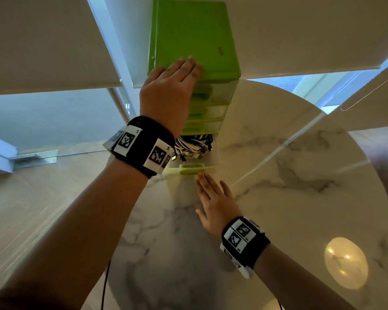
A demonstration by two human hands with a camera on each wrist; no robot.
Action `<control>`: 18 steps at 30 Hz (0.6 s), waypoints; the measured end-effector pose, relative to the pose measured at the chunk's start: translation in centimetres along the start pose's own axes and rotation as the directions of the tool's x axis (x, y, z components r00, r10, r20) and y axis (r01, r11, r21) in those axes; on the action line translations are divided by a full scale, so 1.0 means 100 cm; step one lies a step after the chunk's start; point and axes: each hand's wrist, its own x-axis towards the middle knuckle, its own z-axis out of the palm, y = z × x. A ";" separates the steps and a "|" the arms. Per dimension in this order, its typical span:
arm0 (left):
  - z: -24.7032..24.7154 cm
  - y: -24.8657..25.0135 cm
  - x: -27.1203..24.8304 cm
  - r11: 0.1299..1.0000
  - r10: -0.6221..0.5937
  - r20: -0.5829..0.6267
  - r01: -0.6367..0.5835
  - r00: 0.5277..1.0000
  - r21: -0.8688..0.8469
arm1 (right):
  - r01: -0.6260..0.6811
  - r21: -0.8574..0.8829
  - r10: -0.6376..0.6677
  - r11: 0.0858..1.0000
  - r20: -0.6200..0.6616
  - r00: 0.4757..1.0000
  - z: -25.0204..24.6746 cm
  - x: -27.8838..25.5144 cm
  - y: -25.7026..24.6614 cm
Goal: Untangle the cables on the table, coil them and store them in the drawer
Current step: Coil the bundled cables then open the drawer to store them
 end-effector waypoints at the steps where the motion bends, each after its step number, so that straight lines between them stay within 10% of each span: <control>1: -0.001 0.000 0.000 1.000 0.000 0.002 0.000 1.000 0.003 | -0.032 -0.003 0.032 0.999 0.032 0.999 -0.002 0.003 0.001; 18: -0.007 0.000 0.005 0.999 -0.024 0.124 0.027 0.992 -0.018 | -0.197 0.043 0.191 0.979 0.120 0.974 -0.039 0.085 0.011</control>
